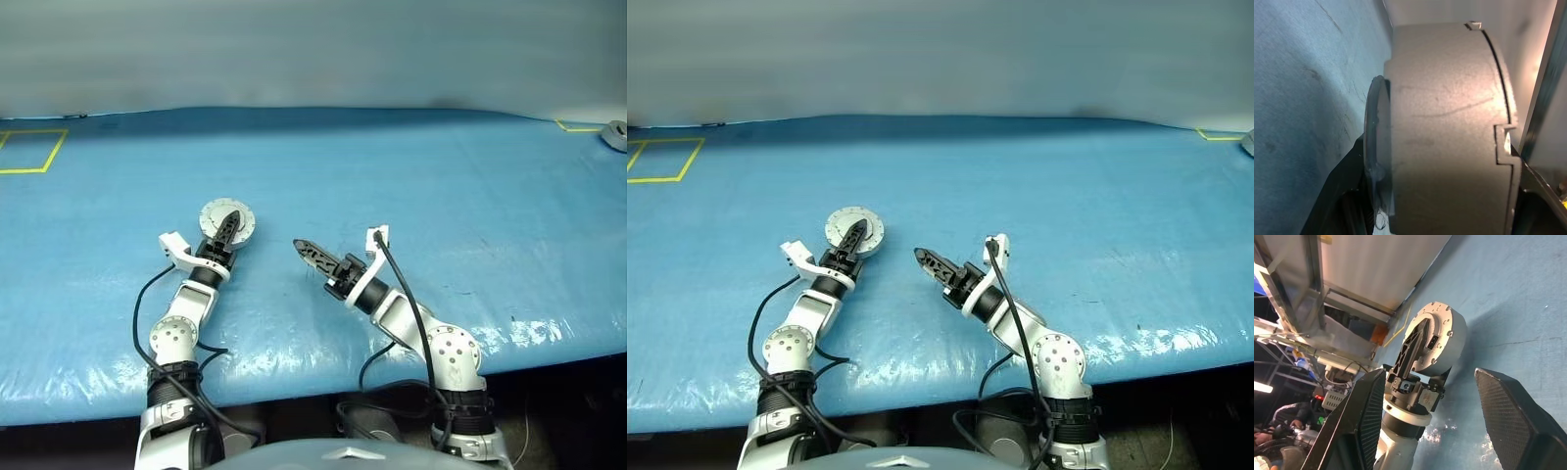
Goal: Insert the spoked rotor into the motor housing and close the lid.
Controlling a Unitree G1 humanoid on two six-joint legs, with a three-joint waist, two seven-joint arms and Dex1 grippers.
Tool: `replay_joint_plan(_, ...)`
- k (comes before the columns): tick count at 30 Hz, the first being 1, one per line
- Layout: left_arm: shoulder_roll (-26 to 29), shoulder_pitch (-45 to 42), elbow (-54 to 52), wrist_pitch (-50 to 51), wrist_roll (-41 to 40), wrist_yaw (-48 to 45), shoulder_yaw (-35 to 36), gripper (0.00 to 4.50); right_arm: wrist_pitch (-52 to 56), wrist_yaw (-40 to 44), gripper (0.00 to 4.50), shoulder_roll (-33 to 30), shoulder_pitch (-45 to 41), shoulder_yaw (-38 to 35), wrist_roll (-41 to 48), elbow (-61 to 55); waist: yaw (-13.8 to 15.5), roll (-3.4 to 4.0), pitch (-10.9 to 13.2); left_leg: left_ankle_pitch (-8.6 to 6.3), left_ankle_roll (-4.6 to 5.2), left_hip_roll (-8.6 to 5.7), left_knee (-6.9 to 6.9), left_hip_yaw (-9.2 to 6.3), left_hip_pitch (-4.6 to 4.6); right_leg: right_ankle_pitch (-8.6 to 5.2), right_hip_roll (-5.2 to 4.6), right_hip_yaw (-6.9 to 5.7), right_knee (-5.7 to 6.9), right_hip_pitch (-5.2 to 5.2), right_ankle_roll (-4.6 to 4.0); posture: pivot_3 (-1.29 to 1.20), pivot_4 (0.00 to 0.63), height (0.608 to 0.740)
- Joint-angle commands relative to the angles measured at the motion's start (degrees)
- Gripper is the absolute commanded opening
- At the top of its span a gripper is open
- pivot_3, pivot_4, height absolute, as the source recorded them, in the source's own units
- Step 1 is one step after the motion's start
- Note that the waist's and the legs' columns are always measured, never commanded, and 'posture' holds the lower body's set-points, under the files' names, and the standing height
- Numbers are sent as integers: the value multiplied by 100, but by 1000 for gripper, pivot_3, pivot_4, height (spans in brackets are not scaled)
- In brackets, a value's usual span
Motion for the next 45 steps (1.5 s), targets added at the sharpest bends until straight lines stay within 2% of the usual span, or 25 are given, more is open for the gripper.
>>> replay_joint_plan(1, -7, -165, -49, -11, 161, -171, -81, 2505, -45, 33, 3052, 57, -9, 15, -60, -164, -8, 0, 0, 0, 0, 0, 0, 0, 0, 0, 0, 0, 1, 0, 0, 0, 150, 740)
replay_joint_plan(10, 9, -189, 420, -253, 790, 69, 80, 2505, 5, 14, 3052, 156, -27, 5, -269, -77, -13, 0, -1, 0, 0, 0, -1, 1, 23, 0, 0, 0, 3, 21, 0, 0, 150, 740)
replay_joint_plan(15, 127, -155, 397, -292, 1054, 356, 143, 4009, 40, 55, 3089, 178, -31, -7, -303, -88, -36, 5, -8, 3, 0, 4, -1, -2, 74, -17, 3, 0, 3, 69, -31, 0, 150, 740)
replay_joint_plan(19, 429, -100, 276, -400, 1232, 519, 328, 4009, 58, 110, 3089, 188, -28, 4, -345, -98, -134, 3, -10, 16, 7, 7, -4, -12, 104, -12, 16, 11, 7, 85, -34, 0, 150, 740)
replay_joint_plan(24, 985, -93, 336, -784, 1238, 895, 1004, 4009, 53, 189, 3089, 225, -22, 23, -365, -74, -247, 1, -9, 18, 7, 31, -15, -15, 124, 4, 47, 25, 10, 76, -58, 0, 150, 740)
replay_joint_plan(29, 1455, 45, 303, -753, 1302, 937, 1345, 4009, 40, 258, 3089, 267, -48, 42, -409, -27, -103, -4, -9, 17, 4, 48, -31, -23, 98, 3, 76, 17, 9, 57, -67, 0, 150, 740)
replay_joint_plan(31, 1619, 164, -81, -538, 1087, 712, 1400, 4009, 12, 301, 3089, 294, -63, 31, -438, -31, -61, -6, -10, 16, 0, 48, -30, -25, 77, 5, 73, 14, 6, 42, -64, 0, 150, 740)
replay_joint_plan(36, 1680, 523, -1499, -230, 962, 176, 880, 4009, -262, 506, 3089, 177, -37, 84, -824, -308, -4, -16, -9, 21, -12, 45, -22, -18, 27, 33, 37, 15, 2, -5, -56, 0, 150, 740)
replay_joint_plan(37, 1609, 611, -1943, -216, 1016, 115, 604, 4009, -489, 543, 3089, 102, -11, 159, -1130, -438, -2, -16, -9, 21, -12, 39, -21, -14, 27, 31, 25, 14, 2, -3, -51, 0, 150, 740)
replay_joint_plan(38, 1627, 708, -2365, -368, 1474, 106, 160, 4009, -729, 523, 3089, 13, 13, 256, -1500, -583, -3, -17, -8, 21, -12, 35, -20, -9, 28, 29, 18, 16, 0, -2, -52, 0, 150, 740)
replay_joint_plan(40, 1493, 875, -3076, -538, 1882, -21, -555, 4009, -1183, 394, 3089, -205, 83, 504, -2292, -921, 7, -16, -8, 20, -9, 11, -17, -2, 28, 24, 1, 20, -8, 1, -57, 0, 150, 740)
replay_joint_plan(43, 1554, 1179, -3526, -967, 2783, -301, -1524, 4009, -1652, 184, 3089, -492, 255, 828, -3269, -1257, -16, -16, -9, 18, -5, -18, -19, 3, 34, 24, -8, 34, -11, 0, -51, 0, 150, 740)
replay_joint_plan(45, 1667, 1414, -3672, -1137, 3438, -448, -2298, 4009, -1968, 147, 3089, -989, 429, 1286, -4240, -1447, -29, -13, -10, 20, -7, -12, -26, 5, 41, 20, -1, 34, -5, -3, -58, 0, 150, 740)
